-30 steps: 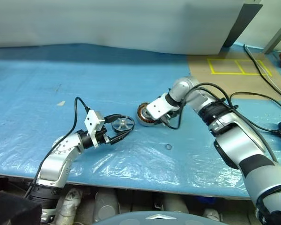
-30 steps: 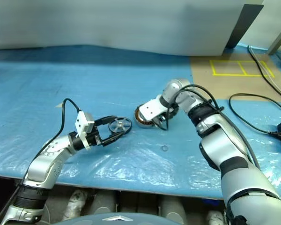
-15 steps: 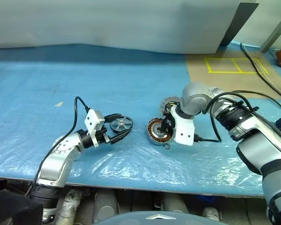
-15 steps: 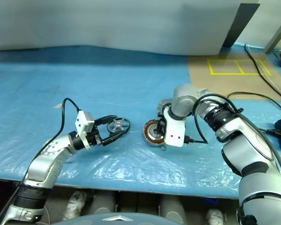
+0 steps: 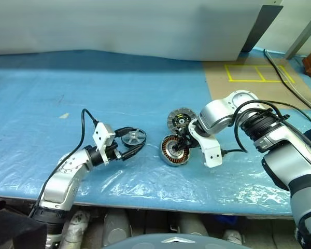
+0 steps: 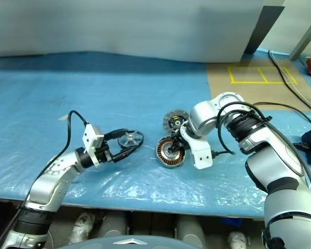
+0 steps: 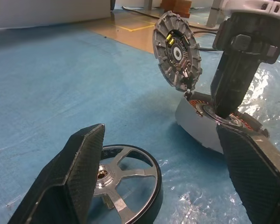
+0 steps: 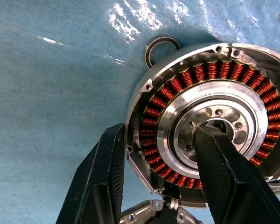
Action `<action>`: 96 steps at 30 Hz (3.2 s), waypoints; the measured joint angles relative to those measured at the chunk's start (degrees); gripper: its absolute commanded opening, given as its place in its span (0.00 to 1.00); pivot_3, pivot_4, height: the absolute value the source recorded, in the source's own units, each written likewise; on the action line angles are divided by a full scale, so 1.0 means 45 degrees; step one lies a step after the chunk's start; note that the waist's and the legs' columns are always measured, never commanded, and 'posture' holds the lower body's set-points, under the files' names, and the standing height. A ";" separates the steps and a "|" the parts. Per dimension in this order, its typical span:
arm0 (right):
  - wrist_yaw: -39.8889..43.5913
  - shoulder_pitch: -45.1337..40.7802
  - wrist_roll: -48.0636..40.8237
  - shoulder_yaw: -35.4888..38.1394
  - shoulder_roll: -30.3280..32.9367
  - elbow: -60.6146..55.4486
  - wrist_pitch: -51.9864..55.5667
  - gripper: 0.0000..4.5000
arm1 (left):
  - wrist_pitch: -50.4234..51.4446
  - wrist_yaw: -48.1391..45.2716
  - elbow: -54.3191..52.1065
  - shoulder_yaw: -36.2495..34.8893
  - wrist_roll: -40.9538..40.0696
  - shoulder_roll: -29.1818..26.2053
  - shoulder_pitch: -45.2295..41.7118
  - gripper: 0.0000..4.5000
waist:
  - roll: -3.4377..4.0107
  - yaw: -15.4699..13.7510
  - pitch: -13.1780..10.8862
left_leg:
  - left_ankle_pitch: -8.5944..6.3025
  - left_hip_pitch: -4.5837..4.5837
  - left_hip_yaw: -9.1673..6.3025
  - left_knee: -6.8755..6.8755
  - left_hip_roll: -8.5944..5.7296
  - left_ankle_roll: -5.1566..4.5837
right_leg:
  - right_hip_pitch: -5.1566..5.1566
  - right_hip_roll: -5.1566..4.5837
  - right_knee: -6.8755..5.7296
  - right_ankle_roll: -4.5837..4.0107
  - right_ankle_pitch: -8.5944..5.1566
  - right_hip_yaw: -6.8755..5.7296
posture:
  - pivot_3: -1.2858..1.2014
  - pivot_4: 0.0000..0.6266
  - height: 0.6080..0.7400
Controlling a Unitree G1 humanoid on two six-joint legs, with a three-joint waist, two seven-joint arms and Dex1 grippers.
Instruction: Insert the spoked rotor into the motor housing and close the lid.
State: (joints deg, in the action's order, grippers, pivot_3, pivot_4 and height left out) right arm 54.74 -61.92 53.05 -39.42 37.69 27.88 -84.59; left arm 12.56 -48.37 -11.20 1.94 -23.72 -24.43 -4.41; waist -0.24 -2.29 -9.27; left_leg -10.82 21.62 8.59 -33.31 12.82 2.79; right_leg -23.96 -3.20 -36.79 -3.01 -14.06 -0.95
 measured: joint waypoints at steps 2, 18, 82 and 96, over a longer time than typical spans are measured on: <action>-0.0647 -0.0041 0.0535 -0.0001 0.0002 -0.0003 -0.0061 0.44 | 0.0010 0.0011 -0.0123 0.0000 -0.0008 0.0000 -0.0002 0.89 | -0.0006 0.0015 0.0004 | -0.0004 -0.0019 0.0002 0.0000 0.0001 0.0006 | 0.0012 0.0008 -0.0001 0.0000 0.0000 0.0011 | 0.52 0.24 1.00; -0.1273 -0.0917 -0.0235 -0.0996 0.0133 0.0396 0.0574 0.90 | 0.0216 -0.0034 -0.0134 0.0044 -0.0021 -0.0001 -0.0237 0.89 | -0.0003 0.0033 0.0001 | -0.0006 -0.0006 0.0032 0.0002 0.0000 0.0008 | -0.0021 0.0022 -0.0005 0.0007 0.0003 0.0054 | 0.52 0.24 1.00; -0.8143 1.0998 -1.8594 1.4752 -0.4312 -1.3968 3.1711 0.90 | 0.0497 -0.1957 0.1126 0.0512 -0.0616 -0.0580 -0.1422 0.89 | 0.0030 -0.0698 -0.0012 | 0.0027 -0.0138 0.0084 0.0240 -0.0120 0.0090 | 0.0081 -0.0003 0.0245 0.0154 0.0040 0.0178 | 0.52 0.24 1.00; -1.2465 1.0969 -1.3632 1.3028 -0.4353 -0.9671 2.7954 0.90 | -0.0904 -0.1189 0.2849 0.0537 0.0282 0.1026 -0.2550 0.89 | 0.0083 -0.0418 -0.0018 | 0.0029 -0.0136 0.0080 0.0244 -0.0161 0.0094 | 0.0080 -0.0027 0.0246 0.0236 0.0083 0.0193 | 0.52 0.24 1.00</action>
State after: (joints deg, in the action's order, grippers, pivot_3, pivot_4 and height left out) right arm -1.35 -12.56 -8.30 19.21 18.10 -15.63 41.21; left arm 8.49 -53.72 1.62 4.35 -22.45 -19.81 -15.88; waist 0.14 -4.17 -9.35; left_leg -10.69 21.01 8.95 -32.21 12.09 3.21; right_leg -23.60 -3.32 -35.68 -1.94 -13.68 -0.09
